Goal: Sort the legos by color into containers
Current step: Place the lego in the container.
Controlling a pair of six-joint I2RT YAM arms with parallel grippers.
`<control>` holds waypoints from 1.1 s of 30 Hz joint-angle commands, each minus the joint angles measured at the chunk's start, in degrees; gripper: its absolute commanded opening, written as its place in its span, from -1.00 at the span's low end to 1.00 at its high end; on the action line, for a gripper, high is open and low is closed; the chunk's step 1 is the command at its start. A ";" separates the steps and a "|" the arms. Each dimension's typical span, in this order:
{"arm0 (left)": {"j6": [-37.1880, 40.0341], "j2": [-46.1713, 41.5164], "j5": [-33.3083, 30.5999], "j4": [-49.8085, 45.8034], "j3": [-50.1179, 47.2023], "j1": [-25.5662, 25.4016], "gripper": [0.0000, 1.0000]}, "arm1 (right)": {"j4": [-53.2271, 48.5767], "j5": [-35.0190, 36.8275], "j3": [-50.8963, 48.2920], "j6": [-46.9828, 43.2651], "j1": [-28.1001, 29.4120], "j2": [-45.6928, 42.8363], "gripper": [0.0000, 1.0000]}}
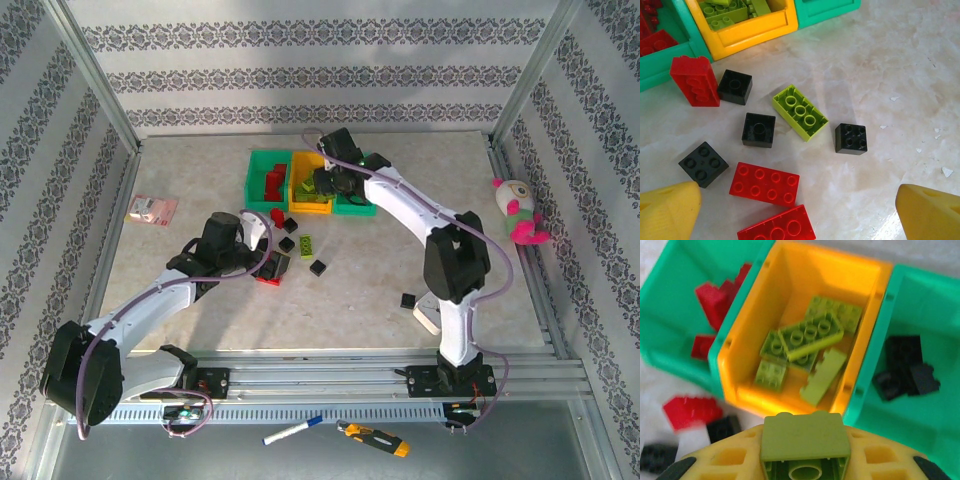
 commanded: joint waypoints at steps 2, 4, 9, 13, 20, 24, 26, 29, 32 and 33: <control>-1.47 -1.00 -2.28 2.21 -1.06 -0.80 0.99 | 3.68 -0.40 6.67 3.72 -1.37 5.96 -0.52; -1.75 -0.76 -2.96 2.07 -1.06 -0.80 0.99 | 4.32 -1.86 9.94 4.73 -2.21 9.09 -0.52; -2.64 0.05 -4.37 1.41 -0.86 -0.84 0.99 | 4.19 -2.57 17.25 4.45 -2.76 15.47 -0.52; -5.68 1.45 -5.43 -1.39 0.57 -0.83 0.99 | 2.05 -3.58 24.53 3.28 -2.71 20.04 -0.33; -11.75 6.41 -12.70 -13.97 6.48 -0.82 0.99 | 0.24 -3.92 27.58 1.03 -2.71 18.14 0.40; -11.83 7.35 -12.81 -15.19 7.12 -0.97 0.99 | 2.08 -4.60 20.44 -0.17 -2.71 12.09 0.58; -11.88 7.21 -12.95 -15.19 6.91 -1.14 0.99 | 4.05 -4.99 14.54 -0.80 -2.71 7.76 0.66; -11.69 7.44 -13.09 -16.57 7.07 -1.64 0.99 | 7.80 -5.62 4.81 -0.81 -2.63 0.65 0.75; -11.14 8.89 -13.32 -18.74 7.99 -2.38 0.99 | 10.75 -6.35 -4.70 -0.30 -2.57 -6.28 0.86; -10.88 9.49 -13.41 -19.47 8.38 -2.76 0.99 | 11.36 -6.37 -7.00 -0.15 -2.53 -8.18 0.88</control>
